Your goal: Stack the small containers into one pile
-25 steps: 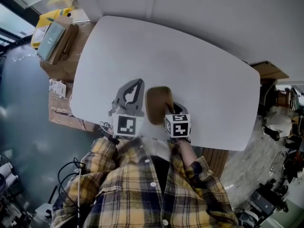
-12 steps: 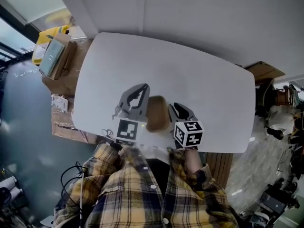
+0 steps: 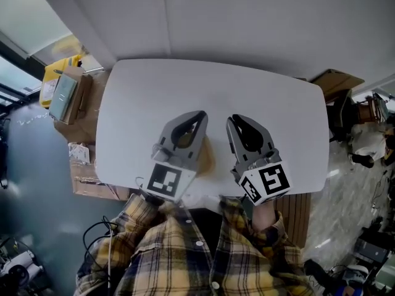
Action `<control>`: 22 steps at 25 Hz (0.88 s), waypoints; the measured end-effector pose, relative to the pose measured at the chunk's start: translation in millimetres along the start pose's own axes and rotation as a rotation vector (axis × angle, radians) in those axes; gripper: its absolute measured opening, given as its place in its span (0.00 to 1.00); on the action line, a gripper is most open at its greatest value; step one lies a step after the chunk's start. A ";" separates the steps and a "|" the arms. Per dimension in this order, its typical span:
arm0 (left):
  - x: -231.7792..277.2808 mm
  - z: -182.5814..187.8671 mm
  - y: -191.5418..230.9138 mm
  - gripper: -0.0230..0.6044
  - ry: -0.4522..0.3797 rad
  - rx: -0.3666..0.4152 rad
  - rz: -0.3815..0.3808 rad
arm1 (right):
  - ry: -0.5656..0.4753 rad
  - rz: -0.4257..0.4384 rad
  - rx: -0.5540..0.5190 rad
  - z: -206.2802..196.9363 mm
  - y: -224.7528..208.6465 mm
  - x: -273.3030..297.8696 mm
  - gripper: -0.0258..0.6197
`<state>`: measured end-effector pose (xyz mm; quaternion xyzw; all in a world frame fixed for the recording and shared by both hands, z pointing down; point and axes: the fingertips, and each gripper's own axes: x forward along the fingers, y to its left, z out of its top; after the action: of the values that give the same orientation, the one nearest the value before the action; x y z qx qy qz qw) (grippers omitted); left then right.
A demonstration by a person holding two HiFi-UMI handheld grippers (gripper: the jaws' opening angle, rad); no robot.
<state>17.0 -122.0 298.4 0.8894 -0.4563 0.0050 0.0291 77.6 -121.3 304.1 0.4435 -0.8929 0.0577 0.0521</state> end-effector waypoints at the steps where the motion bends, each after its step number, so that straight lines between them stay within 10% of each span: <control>1: 1.3 2.5 -4.3 0.07 -0.004 -0.004 -0.011 | -0.022 0.000 -0.016 8.8 2.7 -3.6 0.10; 22: 0.9 18.3 -36.0 0.07 -0.020 0.018 -0.085 | -0.073 0.036 -0.077 34.3 10.1 -23.0 0.06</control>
<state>46.4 -102.8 278.5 0.9082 -0.4183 -0.0010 0.0166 81.9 -102.3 266.4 0.4267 -0.9037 0.0077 0.0354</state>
